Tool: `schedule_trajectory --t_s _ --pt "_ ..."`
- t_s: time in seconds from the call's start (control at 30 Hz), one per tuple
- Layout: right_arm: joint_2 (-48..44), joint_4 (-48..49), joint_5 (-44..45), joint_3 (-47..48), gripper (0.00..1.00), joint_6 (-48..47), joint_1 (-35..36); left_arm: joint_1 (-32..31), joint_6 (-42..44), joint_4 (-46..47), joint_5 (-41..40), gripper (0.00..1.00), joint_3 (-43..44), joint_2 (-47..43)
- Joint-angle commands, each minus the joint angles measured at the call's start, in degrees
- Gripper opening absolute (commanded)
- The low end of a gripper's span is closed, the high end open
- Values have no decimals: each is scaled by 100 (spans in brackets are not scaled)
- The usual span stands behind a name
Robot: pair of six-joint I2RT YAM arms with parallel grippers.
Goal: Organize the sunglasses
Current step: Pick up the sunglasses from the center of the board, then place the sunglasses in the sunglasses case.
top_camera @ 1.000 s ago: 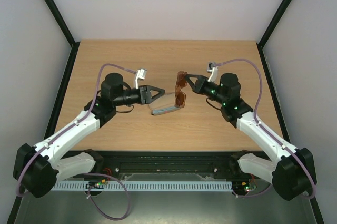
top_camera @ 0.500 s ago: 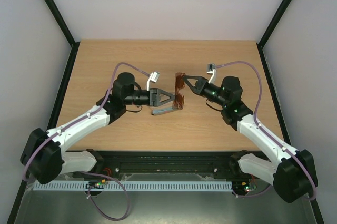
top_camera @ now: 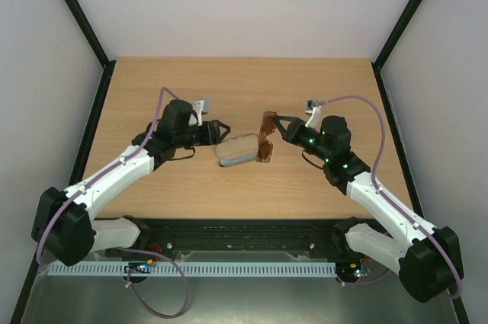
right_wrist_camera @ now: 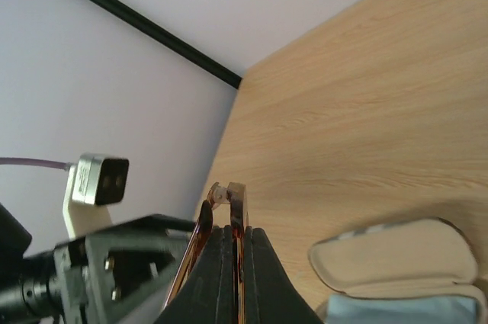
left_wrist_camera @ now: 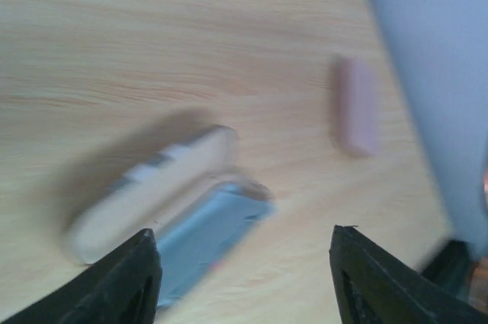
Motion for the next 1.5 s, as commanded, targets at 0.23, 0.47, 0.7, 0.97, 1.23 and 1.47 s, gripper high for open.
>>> schedule_trajectory --t_s 0.23,0.47,0.7,0.97,1.23,1.47 --pt "-313 -448 105 -451 1 -210 26 624 1987 -583 -158 78 616 1890" --pt "-411 -583 39 -459 1 -137 27 650 2698 -986 226 82 1416 3037" --pt "-491 -736 66 -444 1 -178 26 638 2948 -979 1318 76 1485 3492" --pt "-566 -802 172 -470 1 -150 26 603 2823 -1117 1451 63 1500 3673" --pt "-652 -1077 383 -452 1 -201 26 430 2562 -1198 1515 58 1492 3487" --pt "-579 -1212 438 -494 1 -258 26 314 2467 -1316 1496 55 1496 3334"
